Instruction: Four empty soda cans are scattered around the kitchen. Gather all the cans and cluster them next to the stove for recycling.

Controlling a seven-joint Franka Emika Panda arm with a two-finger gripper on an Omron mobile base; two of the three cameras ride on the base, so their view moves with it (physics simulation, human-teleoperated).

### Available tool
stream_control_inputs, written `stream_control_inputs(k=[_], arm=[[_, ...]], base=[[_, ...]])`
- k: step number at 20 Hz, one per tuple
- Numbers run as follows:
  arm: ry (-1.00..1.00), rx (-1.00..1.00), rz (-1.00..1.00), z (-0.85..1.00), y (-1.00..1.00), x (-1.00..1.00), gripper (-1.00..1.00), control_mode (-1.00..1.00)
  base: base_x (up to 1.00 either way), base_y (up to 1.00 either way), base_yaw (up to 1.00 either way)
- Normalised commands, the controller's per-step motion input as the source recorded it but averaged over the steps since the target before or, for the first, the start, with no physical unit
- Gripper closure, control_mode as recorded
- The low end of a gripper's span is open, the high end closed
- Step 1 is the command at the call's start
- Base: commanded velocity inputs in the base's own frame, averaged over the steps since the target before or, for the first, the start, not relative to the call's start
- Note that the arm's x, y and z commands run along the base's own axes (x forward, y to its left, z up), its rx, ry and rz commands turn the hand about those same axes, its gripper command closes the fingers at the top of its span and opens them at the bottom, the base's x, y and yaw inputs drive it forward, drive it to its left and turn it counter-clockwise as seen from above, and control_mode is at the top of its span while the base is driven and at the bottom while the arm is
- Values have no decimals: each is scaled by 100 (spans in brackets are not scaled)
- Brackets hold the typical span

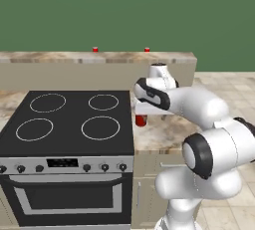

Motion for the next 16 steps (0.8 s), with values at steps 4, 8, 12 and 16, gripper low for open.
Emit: stream_control_inputs(k=[4,8,12,16], arm=[[20,0,0,15,0,-36,-100,-100],[24,0,0,14,0,-32,-100,-100],[26,0,0,18,0,-34,-100,-100],[7,0,0,7,0,-44,-100,-100]], base=[[0,0,0],[0,0,0],[0,0,0],[0,0,0]])
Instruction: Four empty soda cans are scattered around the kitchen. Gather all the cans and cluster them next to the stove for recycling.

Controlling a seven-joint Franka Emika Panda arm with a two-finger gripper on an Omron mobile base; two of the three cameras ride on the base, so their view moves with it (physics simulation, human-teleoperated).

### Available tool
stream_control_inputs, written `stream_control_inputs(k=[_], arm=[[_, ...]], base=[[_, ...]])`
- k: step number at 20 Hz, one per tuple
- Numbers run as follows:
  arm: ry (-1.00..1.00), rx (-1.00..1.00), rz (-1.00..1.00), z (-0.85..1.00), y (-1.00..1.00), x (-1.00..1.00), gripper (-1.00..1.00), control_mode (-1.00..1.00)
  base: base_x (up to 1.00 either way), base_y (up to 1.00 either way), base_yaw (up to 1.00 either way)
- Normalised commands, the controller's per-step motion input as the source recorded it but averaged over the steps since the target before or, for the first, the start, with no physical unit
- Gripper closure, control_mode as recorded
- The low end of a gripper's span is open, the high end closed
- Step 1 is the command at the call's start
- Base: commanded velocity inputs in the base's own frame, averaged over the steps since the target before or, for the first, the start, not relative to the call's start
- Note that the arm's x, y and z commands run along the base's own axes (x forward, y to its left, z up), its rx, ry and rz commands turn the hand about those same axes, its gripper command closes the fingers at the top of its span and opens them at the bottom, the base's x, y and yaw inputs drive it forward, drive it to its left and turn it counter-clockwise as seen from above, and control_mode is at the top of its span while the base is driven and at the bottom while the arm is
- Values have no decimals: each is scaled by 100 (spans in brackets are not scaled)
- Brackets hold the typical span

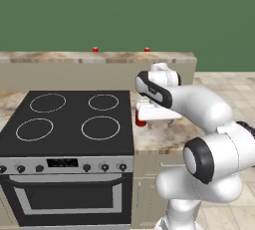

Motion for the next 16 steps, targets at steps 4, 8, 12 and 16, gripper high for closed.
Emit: stream_control_inputs(k=[4,8,12,16], arm=[[3,-2,0,0,0,-26,-100,-100],[1,0,-1,0,0,0,-100,-100],[0,0,0,0,0,0,-100,100],[0,0,0,0,0,0,-100,100]], base=[[0,0,0],[0,0,0],[-22,0,6],[-64,0,15]])
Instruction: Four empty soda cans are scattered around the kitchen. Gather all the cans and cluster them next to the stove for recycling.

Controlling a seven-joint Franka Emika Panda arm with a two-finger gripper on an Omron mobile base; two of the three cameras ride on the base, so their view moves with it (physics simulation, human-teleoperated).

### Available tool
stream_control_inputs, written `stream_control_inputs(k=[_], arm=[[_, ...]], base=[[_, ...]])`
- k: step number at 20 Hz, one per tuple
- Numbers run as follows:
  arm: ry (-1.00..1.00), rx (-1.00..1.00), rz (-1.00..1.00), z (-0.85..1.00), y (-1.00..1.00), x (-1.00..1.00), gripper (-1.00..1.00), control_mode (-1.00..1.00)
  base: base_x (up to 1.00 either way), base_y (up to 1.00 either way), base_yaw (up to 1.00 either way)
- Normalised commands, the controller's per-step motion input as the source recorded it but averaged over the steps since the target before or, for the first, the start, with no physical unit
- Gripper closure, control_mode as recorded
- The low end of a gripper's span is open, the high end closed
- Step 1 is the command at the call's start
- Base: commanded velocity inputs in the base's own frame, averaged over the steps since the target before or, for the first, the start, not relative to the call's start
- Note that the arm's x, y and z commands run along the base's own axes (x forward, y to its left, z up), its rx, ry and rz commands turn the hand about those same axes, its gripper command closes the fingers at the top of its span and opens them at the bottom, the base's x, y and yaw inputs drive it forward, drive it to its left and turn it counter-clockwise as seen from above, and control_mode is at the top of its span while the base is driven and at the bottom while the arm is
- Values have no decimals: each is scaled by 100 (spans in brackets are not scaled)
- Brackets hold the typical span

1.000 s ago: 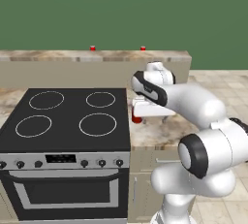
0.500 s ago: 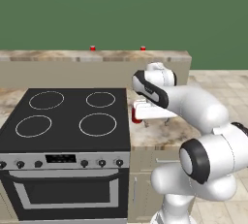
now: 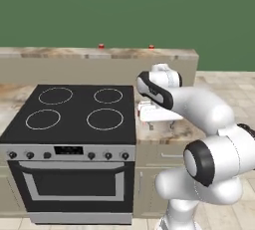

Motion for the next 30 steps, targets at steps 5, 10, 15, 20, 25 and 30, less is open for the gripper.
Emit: stream_control_inputs(k=[5,10,15,20,25,30], arm=[[0,0,0,0,0,0,-100,100],[0,0,0,0,0,0,-100,100],[0,0,0,0,0,0,-100,100],[0,0,0,0,0,0,-100,100],[0,0,0,0,0,0,-100,100],[0,0,0,0,0,0,-100,100]], base=[[-61,1,23],[-22,4,82],[-1,0,100],[-1,0,100],[-1,0,100],[0,0,100]])
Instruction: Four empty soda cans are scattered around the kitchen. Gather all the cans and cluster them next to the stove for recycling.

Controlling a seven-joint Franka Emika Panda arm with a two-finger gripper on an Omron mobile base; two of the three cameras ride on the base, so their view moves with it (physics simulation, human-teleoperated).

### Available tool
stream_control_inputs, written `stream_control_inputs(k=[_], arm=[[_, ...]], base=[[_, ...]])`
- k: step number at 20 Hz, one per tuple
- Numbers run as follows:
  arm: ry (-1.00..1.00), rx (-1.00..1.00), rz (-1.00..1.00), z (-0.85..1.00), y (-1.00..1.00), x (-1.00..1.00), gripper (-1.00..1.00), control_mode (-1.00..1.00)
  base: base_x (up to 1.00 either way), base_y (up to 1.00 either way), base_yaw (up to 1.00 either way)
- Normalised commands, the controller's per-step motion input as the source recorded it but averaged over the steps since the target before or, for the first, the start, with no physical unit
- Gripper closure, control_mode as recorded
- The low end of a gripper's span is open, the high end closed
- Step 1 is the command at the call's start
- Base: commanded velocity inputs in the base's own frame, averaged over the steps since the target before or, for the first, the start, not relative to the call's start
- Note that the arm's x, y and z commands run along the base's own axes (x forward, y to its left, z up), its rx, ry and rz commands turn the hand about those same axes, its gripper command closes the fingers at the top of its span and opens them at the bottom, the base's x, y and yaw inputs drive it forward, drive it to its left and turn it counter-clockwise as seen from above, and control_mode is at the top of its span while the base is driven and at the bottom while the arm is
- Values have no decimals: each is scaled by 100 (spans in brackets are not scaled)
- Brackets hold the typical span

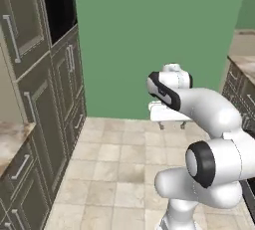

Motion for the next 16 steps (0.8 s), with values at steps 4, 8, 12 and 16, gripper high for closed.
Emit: stream_control_inputs(k=[4,8,12,16], arm=[[0,0,0,0,0,0,-100,100],[0,0,0,0,0,0,-100,100],[0,0,0,0,0,0,-100,100],[0,0,0,0,0,0,-100,100]], base=[[0,0,100],[0,0,100],[0,0,100],[9,-1,95]])
